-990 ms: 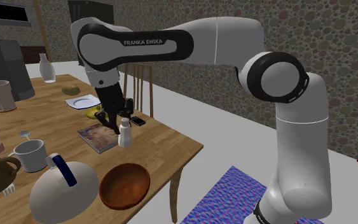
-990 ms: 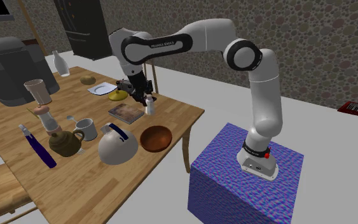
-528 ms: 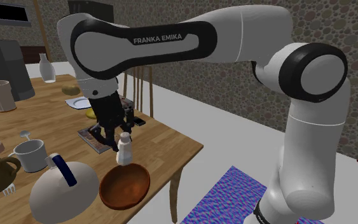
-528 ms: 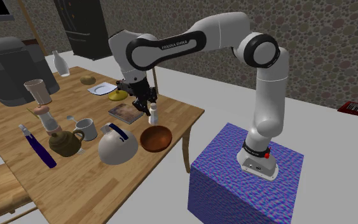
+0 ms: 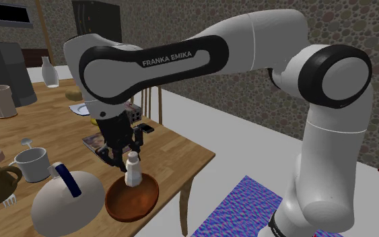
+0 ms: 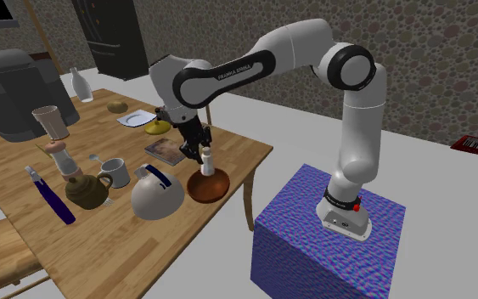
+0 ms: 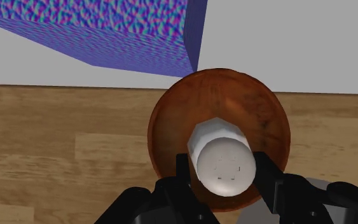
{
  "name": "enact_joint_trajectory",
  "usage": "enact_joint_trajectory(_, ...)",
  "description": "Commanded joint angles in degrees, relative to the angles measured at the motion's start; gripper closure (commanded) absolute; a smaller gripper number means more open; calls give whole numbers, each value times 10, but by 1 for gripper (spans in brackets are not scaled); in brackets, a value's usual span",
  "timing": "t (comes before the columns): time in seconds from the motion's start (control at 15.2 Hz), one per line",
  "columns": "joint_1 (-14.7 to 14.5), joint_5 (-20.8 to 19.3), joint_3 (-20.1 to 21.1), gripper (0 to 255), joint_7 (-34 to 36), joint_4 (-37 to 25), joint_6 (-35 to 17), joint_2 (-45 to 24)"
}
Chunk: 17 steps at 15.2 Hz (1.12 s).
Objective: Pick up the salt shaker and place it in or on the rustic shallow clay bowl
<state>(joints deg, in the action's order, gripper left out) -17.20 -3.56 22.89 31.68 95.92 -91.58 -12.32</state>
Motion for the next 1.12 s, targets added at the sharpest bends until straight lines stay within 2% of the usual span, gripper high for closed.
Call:
enact_joint_trajectory(0.0,0,-1,0,255,0,12,-14,-3)
enact_joint_trajectory(0.46,0,-6,-2,255,3,52,-65,-14)
enact_joint_trajectory(0.99,0,-6,-2,255,3,52,-65,-14)
enact_joint_trajectory(1.06,0,-6,-2,0,3,52,-65,-14)
